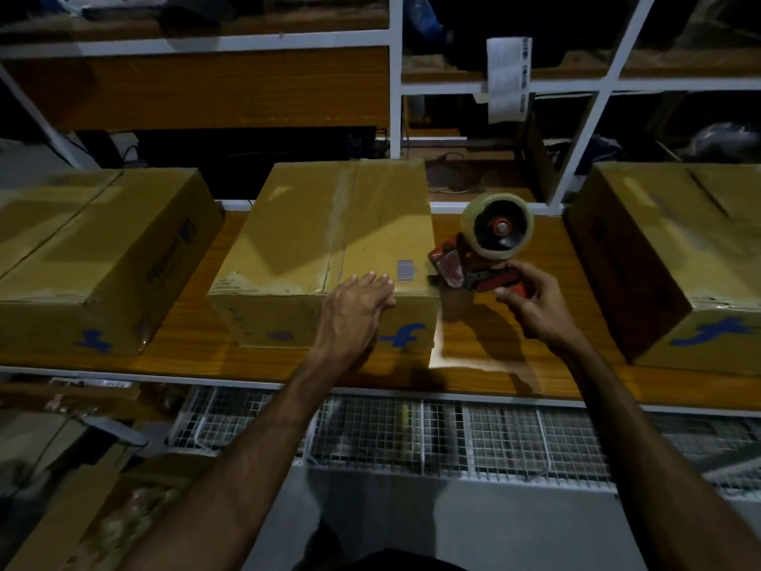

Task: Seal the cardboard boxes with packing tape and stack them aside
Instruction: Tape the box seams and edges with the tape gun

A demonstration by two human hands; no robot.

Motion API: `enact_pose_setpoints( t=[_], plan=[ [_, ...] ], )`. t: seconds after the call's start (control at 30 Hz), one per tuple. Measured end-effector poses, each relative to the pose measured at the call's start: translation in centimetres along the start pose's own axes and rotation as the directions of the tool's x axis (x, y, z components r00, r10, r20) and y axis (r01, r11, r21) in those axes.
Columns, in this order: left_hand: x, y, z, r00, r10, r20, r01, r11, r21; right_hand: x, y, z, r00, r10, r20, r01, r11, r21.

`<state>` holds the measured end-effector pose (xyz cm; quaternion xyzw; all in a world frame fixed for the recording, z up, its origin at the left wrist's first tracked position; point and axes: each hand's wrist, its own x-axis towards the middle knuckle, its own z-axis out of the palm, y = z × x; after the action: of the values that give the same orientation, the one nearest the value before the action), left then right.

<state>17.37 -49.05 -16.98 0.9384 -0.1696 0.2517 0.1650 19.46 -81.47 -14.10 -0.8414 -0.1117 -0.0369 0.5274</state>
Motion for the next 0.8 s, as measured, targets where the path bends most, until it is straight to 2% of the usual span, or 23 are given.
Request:
enact_pose_setpoints(
  t=[0.2, 0.43, 0.7, 0.8],
  plan=[
    [-0.1, -0.8, 0.1, 1.0, 0.016, 0.01, -0.016, 1.0, -0.016, -2.4, 2.8, -5.4, 1.0, 0.008, -0.018, -0.01, 0.989, -0.146],
    [-0.1, -1.3, -0.2, 0.997, 0.08, -0.011, -0.08, 0.997, 0.016, -3.0, 1.5, -5.9, 0.976, -0.199, 0.088, 0.217, 0.9, -0.379],
    [-0.2, -2.1, 0.0, 0.996, 0.089, -0.025, -0.088, 0.996, 0.025, -4.5, 1.8, -7.5, 0.978, -0.17, 0.119, 0.208, 0.824, -0.527],
    [-0.4, -2.0, 0.2, 0.996, 0.078, -0.032, -0.078, 0.997, 0.004, -4.5, 1.8, -6.6, 0.973, -0.188, 0.131, 0.228, 0.744, -0.629]
  ],
)
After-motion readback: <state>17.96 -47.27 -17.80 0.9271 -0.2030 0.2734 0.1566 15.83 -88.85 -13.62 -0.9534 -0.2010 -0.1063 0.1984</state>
